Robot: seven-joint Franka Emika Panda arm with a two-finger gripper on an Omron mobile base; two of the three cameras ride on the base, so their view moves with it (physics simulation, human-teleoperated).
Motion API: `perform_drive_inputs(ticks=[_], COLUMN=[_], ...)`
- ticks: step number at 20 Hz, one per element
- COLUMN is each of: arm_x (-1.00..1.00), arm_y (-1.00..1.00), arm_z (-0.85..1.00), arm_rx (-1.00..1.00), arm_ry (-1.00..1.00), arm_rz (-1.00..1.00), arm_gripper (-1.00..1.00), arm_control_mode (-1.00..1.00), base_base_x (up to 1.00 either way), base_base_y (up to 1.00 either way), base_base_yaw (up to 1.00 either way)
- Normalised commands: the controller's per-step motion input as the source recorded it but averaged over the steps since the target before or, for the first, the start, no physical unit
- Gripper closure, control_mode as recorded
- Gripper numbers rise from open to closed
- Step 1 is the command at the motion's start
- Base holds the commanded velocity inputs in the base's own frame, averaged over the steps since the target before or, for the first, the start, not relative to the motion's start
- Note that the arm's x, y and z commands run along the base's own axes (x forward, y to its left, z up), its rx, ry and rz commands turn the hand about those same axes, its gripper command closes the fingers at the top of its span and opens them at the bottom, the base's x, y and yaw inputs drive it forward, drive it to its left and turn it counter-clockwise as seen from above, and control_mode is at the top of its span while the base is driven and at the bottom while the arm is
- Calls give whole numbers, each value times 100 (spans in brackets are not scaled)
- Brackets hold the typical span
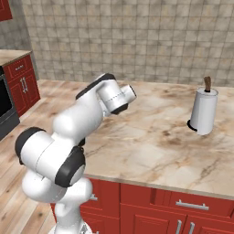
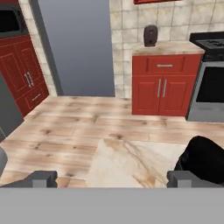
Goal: Pick the water bottle from the counter and place it in the open cabinet.
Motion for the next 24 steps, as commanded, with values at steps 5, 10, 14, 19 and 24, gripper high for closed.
perform_drive_inputs(ticks=[5, 10, 14, 19, 24], arm_x=[1, 0, 3, 27, 45], arm_y=[0, 2, 11, 17, 13], arm_z=[-3, -24, -27, -27, -20], arm_rx=[0, 0, 0, 0, 0], arm_ry=[0, 2, 5, 5, 3], arm_rz=[-15, -28, -30, -22, -4], arm_gripper=[-100, -100, -100, -100, -100], arm_control_mode=[-100, -100, -100, -100, -100], base_base_x=[0, 0, 0, 0, 0], base_base_y=[0, 0, 0, 0, 0], base_base_yaw=[0, 0, 0, 0, 0])
